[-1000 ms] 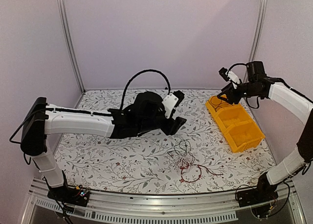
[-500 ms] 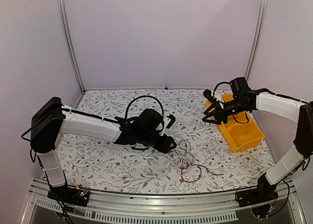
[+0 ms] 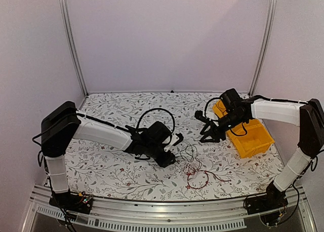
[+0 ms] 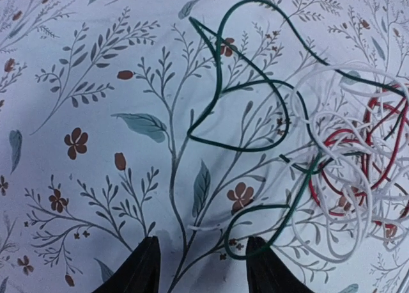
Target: Untangle the cables
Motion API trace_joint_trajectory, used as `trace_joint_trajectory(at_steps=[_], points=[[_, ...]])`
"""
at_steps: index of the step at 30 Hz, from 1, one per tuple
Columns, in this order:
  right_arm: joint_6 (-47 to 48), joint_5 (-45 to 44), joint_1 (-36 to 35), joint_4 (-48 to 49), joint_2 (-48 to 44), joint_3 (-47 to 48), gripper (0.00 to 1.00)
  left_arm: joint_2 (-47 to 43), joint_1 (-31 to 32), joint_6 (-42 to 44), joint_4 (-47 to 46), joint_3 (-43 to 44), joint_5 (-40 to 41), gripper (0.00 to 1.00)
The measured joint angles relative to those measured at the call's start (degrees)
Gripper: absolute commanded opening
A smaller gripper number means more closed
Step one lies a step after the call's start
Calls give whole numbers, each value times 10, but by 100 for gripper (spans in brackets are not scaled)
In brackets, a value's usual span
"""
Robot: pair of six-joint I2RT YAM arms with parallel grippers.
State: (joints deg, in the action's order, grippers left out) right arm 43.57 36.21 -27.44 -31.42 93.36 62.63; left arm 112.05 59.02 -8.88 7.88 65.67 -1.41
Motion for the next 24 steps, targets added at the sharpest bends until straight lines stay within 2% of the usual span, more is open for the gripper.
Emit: trace_joint_trajectory(at_steps=[3,10,15,21,24], points=[[0,-1,0,-3,6,2,47,16,0,14,-10,6,4,29],[-1,0,0,-4,23,11,47,-3,0,45,-87,-14,9,0],[-10,1,-3,-2,36,20,48,-81,0,67,-129,-54,18,0],[-73,25,-3,19,32,44,57,-199,1,86,-147,-55,41,0],[-105,64,-3,21,23,90,60,-247,1,96,-150,-40,54,0]])
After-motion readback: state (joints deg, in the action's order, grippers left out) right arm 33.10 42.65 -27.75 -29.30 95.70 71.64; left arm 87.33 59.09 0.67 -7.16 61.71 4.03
